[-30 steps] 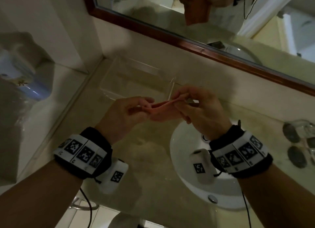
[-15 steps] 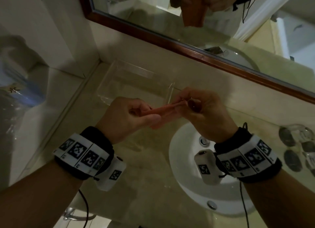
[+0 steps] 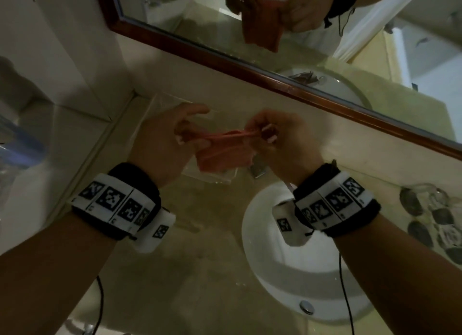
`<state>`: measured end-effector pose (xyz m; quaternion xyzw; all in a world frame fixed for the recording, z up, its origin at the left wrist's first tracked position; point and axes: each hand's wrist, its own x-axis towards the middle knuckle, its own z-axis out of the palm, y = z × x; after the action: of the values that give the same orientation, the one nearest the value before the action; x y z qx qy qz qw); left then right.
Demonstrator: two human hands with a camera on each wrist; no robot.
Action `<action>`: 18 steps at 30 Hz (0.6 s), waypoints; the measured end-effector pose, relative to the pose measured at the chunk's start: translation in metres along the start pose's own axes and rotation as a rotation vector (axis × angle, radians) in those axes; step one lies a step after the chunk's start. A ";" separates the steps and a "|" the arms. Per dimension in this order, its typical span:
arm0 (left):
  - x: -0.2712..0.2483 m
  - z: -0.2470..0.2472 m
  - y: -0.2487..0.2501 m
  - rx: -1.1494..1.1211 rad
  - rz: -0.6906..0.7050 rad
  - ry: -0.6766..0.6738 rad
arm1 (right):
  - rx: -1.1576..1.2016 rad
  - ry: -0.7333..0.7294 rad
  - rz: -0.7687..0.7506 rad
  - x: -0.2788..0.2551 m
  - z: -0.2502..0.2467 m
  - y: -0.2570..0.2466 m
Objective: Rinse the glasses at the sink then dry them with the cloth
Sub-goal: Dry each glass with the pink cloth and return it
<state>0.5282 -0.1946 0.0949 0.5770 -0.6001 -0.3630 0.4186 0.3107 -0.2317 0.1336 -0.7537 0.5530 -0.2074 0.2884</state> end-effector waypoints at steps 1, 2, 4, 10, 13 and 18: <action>0.008 -0.001 0.003 0.029 0.061 0.012 | 0.006 0.041 -0.009 0.005 0.001 0.000; 0.015 -0.001 0.004 0.049 0.114 0.023 | 0.011 0.093 -0.021 0.008 0.001 0.000; 0.030 0.000 0.003 0.094 0.177 0.038 | 0.036 0.195 -0.059 0.011 0.006 0.005; 0.038 0.026 -0.057 0.502 0.018 -0.152 | -0.116 0.011 -0.015 0.007 0.071 0.048; 0.020 0.036 -0.078 0.635 -0.109 -0.355 | -0.365 -0.258 0.009 -0.008 0.095 0.058; 0.007 0.040 -0.078 0.765 -0.122 -0.468 | -0.538 -0.299 0.022 -0.022 0.098 0.049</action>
<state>0.5216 -0.2092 0.0083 0.6269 -0.7344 -0.2599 0.0064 0.3307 -0.2015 0.0277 -0.8191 0.5476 0.0627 0.1590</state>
